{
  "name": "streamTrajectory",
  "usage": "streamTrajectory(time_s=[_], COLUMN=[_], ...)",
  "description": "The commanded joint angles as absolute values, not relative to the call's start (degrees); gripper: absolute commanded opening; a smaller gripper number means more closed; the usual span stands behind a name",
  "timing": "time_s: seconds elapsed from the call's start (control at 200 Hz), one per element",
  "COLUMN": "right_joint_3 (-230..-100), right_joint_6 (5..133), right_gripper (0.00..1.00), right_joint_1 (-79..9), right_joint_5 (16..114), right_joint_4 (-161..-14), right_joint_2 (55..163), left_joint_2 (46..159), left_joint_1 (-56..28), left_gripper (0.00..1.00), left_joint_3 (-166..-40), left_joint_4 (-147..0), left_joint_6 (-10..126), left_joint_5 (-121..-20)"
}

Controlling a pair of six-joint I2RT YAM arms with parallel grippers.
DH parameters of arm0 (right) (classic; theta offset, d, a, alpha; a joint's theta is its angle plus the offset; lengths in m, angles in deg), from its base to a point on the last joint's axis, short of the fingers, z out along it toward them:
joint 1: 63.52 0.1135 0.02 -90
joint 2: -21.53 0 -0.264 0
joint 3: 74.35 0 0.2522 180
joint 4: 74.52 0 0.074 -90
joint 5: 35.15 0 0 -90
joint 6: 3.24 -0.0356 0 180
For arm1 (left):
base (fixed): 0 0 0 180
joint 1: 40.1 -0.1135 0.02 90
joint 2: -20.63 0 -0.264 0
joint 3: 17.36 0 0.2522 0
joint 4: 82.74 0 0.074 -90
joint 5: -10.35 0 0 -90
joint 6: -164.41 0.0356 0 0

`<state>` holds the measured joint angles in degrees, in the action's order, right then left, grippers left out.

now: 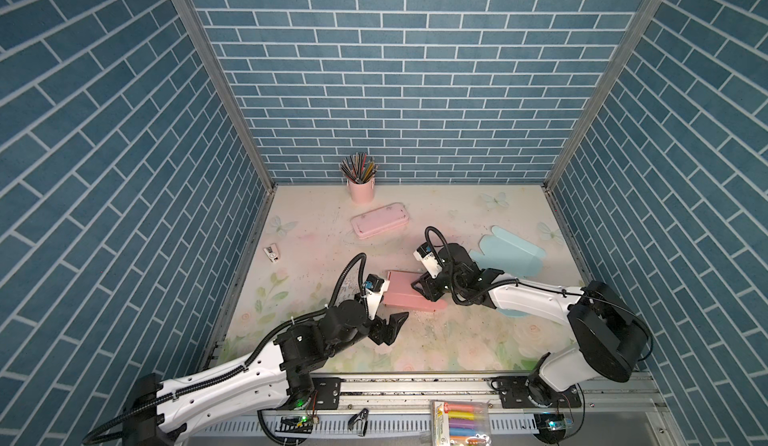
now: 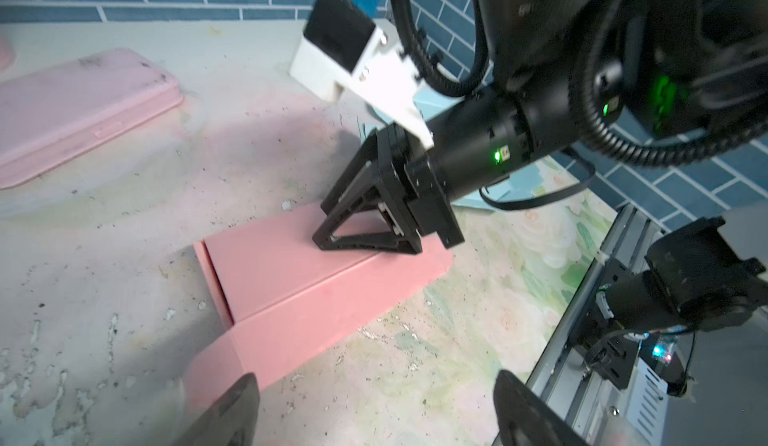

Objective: Fold the paper box
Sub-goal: 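Move the left gripper to the box's near end beside the right gripper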

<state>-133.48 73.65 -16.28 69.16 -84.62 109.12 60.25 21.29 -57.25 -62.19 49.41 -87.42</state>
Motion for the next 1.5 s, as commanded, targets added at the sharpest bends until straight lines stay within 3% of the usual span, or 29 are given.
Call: streamTrajectory(time_s=[0.0, 0.215, 0.805, 1.495], right_joint_3=[-132.0, -131.6, -131.4, -130.9], right_joint_6=[73.0, 72.9, 72.3, 71.5], right_gripper=[0.44, 0.44, 0.44, 0.44], right_joint_1=[-15.9, -15.9, -15.9, -16.0], right_joint_5=[70.4, 69.9, 70.0, 69.7], right_joint_4=[-84.4, -83.9, -82.6, -83.3], right_joint_2=[110.0, 109.6, 109.2, 108.5], left_joint_2=[59.8, 70.1, 88.6, 94.7], left_joint_1=[15.7, -0.3, -2.9, -3.0], left_gripper=[0.88, 0.88, 0.88, 0.79], left_joint_3=[-59.6, -62.4, -62.7, -59.0], left_joint_4=[-63.1, -62.7, -71.4, -77.4], left_joint_6=[48.6, 43.6, 40.9, 40.7], left_joint_5=[-85.9, -74.7, -73.2, -71.8])
